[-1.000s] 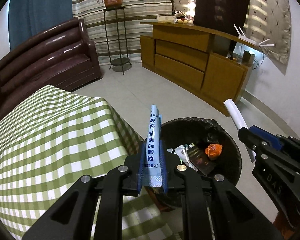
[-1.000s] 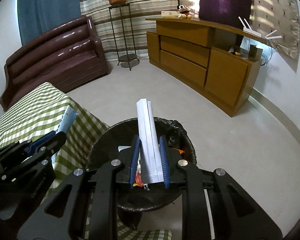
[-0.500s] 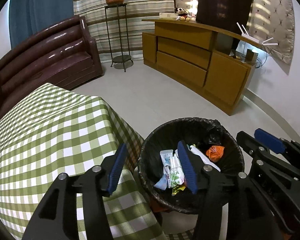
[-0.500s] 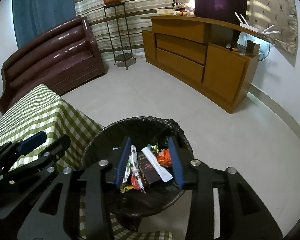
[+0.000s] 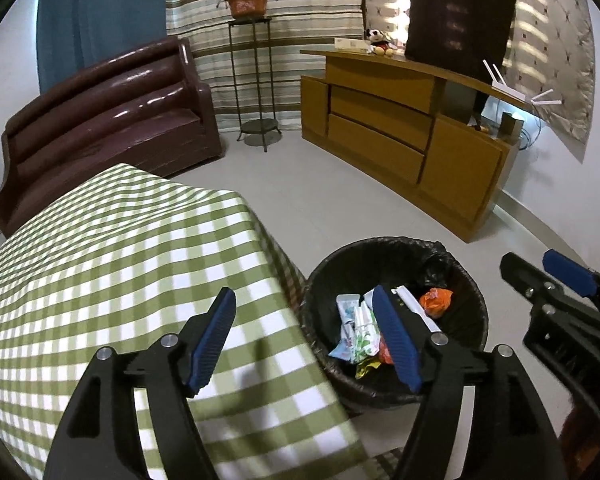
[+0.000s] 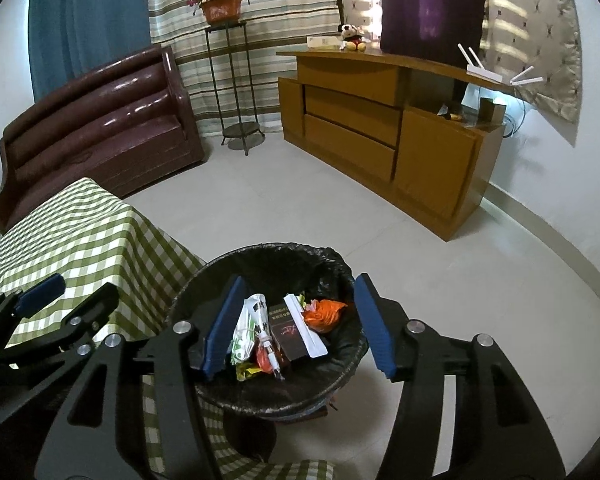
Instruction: Collect trash
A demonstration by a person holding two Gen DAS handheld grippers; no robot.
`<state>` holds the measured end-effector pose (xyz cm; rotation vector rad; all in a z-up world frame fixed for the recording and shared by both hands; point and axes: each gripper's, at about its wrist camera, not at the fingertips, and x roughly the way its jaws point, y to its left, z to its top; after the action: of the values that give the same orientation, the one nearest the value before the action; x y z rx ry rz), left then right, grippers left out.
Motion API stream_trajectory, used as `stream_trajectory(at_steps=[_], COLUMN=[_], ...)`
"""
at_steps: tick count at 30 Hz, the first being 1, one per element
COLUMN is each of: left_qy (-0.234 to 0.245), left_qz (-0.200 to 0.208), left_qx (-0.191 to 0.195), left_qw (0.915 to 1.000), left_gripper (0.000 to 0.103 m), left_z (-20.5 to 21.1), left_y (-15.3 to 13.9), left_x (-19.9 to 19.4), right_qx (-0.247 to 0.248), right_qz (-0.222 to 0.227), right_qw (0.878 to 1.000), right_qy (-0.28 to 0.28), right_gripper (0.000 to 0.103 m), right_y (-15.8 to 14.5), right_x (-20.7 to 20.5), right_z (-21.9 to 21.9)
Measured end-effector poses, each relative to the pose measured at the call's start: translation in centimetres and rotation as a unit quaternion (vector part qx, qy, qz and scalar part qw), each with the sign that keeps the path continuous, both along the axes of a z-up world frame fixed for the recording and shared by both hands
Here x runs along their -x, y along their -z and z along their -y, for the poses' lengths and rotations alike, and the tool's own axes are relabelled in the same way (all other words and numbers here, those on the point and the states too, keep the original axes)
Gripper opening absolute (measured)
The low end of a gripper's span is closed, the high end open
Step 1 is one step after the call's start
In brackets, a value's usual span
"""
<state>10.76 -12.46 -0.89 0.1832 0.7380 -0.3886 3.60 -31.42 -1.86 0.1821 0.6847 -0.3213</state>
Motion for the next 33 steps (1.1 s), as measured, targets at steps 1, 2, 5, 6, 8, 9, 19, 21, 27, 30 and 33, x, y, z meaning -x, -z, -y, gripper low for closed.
stream_trajectory(at_steps=[1,2,5,6,8,9,19,21,27,30,33], left_qy=[-0.003,-0.005,-0.011,-0.012,-0.016,-0.017,-0.032,-0.036,-0.042,-0.044,-0.045], left_qz=[0.003,0.005,0.011,0.012,0.015,0.016,0.037,0.040,0.049,0.058,0.061], left_qx=[-0.001,-0.001,0.000,0.002,0.006,0.008,0.013,0.011,0.017,0.019,0.023], left_qw=[1.0000,1.0000,0.9999,0.9998,0.9998,0.9997,0.9987,0.9985,0.9978,0.9972,0.9969], left_gripper=[0.071,0.071,0.072,0.072,0.073,0.073,0.077,0.078,0.078,0.078,0.078], left_z=[-0.2,-0.5,-1.4,-1.5,-1.9,-2.1,-3.4,-3.8,-5.0,-5.4,-5.7], left_y=[-0.1,-0.2,-0.8,-0.9,-1.4,-1.6,-3.3,-3.5,-4.1,-4.6,-4.8], left_x=[0.2,0.4,1.0,1.2,1.5,1.8,4.6,5.2,6.8,7.5,8.1], right_qx=[0.002,0.003,0.009,0.011,0.011,0.012,0.021,0.021,0.029,0.035,0.046], right_qz=[0.002,0.004,0.009,0.010,0.012,0.013,0.016,0.018,0.029,0.037,0.041], right_qw=[1.000,1.000,1.000,1.000,1.000,1.000,1.000,1.000,0.999,0.999,0.998], right_qy=[0.000,0.000,-0.001,-0.001,-0.002,-0.002,-0.013,-0.013,-0.013,-0.013,-0.016], right_gripper=[0.056,0.058,0.061,0.062,0.063,0.063,0.069,0.069,0.070,0.070,0.070], right_y=[-0.2,-0.4,-1.0,-1.1,-1.3,-1.4,-2.2,-2.4,-3.3,-3.8,-4.2], right_x=[0.2,0.5,1.1,1.3,1.8,2.1,5.0,5.6,7.5,8.3,8.9], right_z=[0.0,-0.1,-0.4,-0.5,-0.7,-0.8,-2.3,-2.5,-3.2,-3.5,-4.0])
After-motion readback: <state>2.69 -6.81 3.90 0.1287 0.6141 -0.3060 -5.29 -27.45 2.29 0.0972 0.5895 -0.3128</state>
